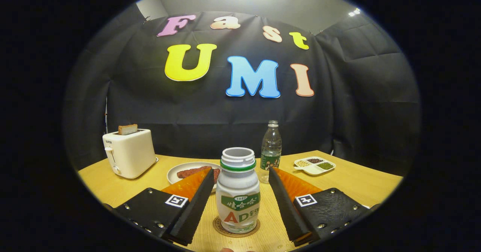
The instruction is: Take the bottle from table, then pour the juice into the cup, finally place the bottle on the coaster
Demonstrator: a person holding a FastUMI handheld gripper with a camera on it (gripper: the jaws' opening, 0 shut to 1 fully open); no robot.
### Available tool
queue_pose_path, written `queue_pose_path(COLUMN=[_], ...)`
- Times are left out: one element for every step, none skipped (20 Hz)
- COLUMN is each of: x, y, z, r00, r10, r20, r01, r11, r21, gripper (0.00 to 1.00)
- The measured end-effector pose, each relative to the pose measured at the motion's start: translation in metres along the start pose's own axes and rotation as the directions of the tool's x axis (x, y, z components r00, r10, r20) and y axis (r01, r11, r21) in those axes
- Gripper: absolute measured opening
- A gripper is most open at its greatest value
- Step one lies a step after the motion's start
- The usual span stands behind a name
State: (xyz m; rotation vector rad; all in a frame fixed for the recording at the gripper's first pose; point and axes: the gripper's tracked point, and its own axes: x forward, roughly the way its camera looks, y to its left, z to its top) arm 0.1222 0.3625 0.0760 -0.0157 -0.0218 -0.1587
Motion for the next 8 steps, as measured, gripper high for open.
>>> queue_pose_path(x=[-0.003, -0.007, -0.011, -0.015, -0.019, -0.022, -0.027, -0.032], y=[-0.003, -0.005, -0.006, -0.007, -0.008, -0.01, -0.011, -0.011], z=[0.006, 0.014, 0.023, 0.031, 0.039, 0.046, 0.053, 0.061], r00=[1.0, 1.0, 0.999, 0.999, 0.998, 0.997, 0.996, 0.995], r10=[-0.003, -0.008, -0.009, -0.008, -0.008, -0.005, -0.001, 0.003], r20=[0.01, 0.023, 0.038, 0.053, 0.067, 0.078, 0.088, 0.1], r01=[0.003, 0.008, 0.009, 0.008, 0.007, 0.004, 0.0, -0.004], r11=[1.0, 1.0, 1.0, 1.0, 1.0, 1.0, 1.0, 1.0], r21=[0.002, 0.004, 0.007, 0.011, 0.015, 0.014, 0.013, 0.011], gripper=[0.89, 0.88, 0.89, 0.88, 0.88, 0.88, 0.88, 0.88])
